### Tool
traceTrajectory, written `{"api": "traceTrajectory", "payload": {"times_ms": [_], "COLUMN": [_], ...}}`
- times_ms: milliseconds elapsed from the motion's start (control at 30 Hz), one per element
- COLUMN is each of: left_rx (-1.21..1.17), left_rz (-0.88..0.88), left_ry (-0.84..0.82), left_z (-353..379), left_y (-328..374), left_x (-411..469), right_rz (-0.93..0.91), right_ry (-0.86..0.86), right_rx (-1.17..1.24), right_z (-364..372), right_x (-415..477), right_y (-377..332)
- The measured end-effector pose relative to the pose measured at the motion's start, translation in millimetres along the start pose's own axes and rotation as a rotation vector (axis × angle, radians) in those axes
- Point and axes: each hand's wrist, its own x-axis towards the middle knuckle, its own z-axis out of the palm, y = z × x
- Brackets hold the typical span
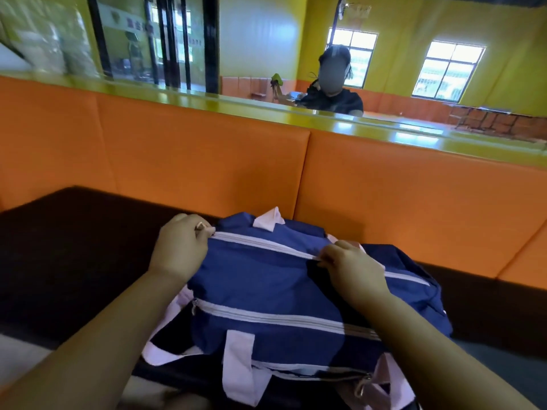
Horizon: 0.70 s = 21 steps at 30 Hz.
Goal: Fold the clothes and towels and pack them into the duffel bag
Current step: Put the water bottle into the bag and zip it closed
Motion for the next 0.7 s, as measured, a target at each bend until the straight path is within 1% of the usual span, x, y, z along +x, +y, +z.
{"api": "traceTrajectory", "payload": {"times_ms": [133,233,333,467,567,700], "left_rx": [0.002,0.0,-0.043,-0.049,-0.068,-0.028], "left_rz": [-0.033,-0.062,-0.066,0.038,0.145,0.34], "left_ry": [-0.041,-0.026,0.02,-0.007,-0.053,-0.139], "left_z": [6,6,2,3,13,34], "left_y": [-7,-9,-1,21,37,59], "left_x": [-7,-10,-24,-58,-90,-136], "right_rz": [0.012,0.017,-0.017,-0.102,-0.072,-0.035], "right_ry": [-0.008,-0.02,0.064,0.229,0.326,0.347], "right_rx": [0.004,0.011,0.009,0.077,0.073,-0.016], "right_z": [-1,-7,-16,-18,-18,-8], "right_x": [0,-8,-25,-64,-102,-146], "right_y": [-7,-8,-5,8,17,29]}}
